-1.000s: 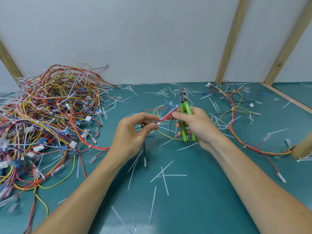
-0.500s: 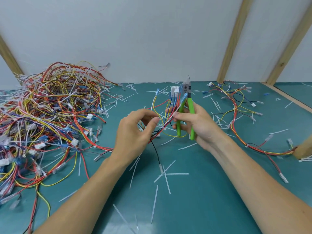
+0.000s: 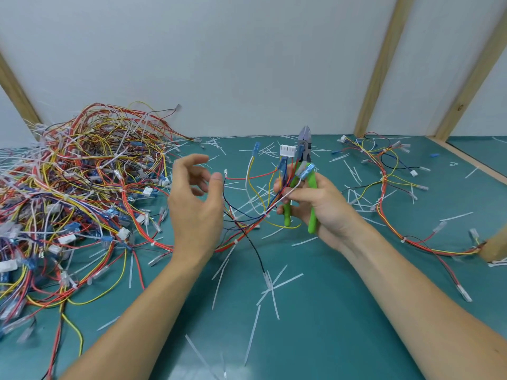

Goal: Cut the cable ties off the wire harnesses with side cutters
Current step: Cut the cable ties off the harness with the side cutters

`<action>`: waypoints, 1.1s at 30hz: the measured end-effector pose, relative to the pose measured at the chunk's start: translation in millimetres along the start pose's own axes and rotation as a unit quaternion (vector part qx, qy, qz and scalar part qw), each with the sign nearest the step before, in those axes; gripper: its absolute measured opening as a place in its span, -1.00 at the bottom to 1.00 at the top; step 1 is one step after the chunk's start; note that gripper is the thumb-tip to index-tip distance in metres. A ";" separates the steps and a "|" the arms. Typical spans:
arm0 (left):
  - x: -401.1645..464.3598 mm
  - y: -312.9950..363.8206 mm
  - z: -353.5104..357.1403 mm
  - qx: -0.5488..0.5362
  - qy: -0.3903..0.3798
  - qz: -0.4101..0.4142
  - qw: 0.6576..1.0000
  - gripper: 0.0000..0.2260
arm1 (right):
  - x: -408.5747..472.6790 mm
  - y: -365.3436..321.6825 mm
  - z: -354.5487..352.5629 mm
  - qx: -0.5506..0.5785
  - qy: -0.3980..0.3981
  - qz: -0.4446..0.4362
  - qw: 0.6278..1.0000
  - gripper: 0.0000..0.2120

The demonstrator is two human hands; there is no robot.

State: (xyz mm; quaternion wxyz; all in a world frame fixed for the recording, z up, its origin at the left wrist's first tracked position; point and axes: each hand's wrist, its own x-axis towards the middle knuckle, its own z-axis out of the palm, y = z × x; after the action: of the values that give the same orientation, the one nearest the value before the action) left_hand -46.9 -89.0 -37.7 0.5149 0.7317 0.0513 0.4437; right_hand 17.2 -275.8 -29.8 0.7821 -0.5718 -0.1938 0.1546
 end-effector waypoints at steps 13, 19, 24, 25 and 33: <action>8.0 -6.2 0.5 -0.200 -0.168 -0.155 0.953 -0.87 | 4.0 -5.9 -3.5 0.116 0.006 0.035 0.993 -0.69; 10.5 -3.6 -1.6 -0.237 -0.179 -0.189 0.936 -0.88 | 3.8 -6.9 -5.3 0.126 0.026 0.039 0.991 -0.69; 9.5 -9.0 0.0 -0.148 -0.168 -0.165 0.960 -0.88 | 4.8 -5.5 -4.9 0.131 0.029 0.037 0.990 -0.69; 8.5 -11.5 0.7 -0.079 -0.163 -0.138 0.974 -0.87 | 5.1 -5.2 -4.8 0.134 0.032 0.032 0.990 -0.69; 0.1 -10.8 0.0 0.207 -0.377 -0.010 0.903 -0.69 | 6.9 -5.0 -7.7 0.146 0.072 0.016 0.987 -0.69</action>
State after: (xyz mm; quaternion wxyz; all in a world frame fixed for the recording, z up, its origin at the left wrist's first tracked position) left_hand -42.8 -83.9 -46.3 0.3368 0.9340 -0.0483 0.1090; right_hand 27.0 -280.6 -26.2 0.8665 -0.4643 -0.1029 0.1518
